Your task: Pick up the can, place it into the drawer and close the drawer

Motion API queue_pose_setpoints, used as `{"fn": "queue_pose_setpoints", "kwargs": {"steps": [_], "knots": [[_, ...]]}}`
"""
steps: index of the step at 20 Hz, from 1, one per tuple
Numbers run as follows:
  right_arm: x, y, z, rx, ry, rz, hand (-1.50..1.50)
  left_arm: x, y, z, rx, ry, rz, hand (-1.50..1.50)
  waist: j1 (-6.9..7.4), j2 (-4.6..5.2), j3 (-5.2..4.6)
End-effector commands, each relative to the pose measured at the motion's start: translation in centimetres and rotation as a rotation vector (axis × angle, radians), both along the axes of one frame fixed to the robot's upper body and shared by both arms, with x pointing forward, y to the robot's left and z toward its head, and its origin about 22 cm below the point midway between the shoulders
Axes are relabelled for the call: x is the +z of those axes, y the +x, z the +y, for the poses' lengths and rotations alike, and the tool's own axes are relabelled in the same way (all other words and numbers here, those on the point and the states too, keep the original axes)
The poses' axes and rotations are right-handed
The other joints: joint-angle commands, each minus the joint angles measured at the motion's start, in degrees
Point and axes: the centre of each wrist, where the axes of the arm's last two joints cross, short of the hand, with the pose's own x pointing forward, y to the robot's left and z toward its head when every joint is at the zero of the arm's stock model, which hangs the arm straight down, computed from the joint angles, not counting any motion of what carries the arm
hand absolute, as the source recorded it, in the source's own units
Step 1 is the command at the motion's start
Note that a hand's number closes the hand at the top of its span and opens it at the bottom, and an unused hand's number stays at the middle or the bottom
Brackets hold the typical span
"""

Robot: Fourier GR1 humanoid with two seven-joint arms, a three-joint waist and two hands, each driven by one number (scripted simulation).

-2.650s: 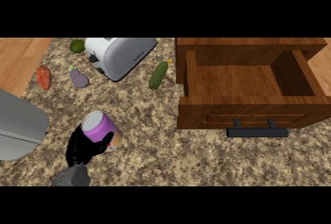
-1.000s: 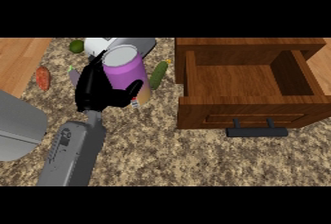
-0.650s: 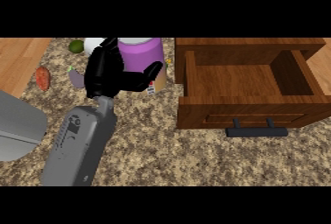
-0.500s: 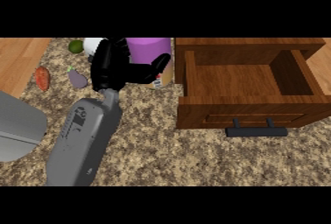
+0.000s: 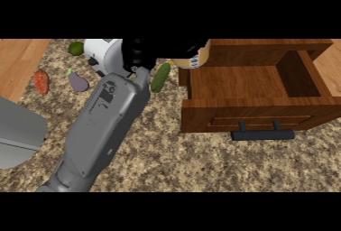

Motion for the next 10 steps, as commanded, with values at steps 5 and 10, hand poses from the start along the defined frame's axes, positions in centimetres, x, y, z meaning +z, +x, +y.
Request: {"fn": "queue_pose_setpoints", "kwargs": {"steps": [5, 10], "knots": [[0.1, 1.5, -0.4, 0.008, -0.016, 0.008, -1.5, 3.8, 1.0, -5.1, -0.001, 0.033, -0.005, 1.5, -0.66, 0.13, 0.03], [-1.0, 0.9, -1.1, 0.012, -0.002, -0.028, -1.5, 2.8, 3.0, -4.7, -0.011, 0.028, 0.009, 1.5, -0.69, 0.18, 0.04]]}}
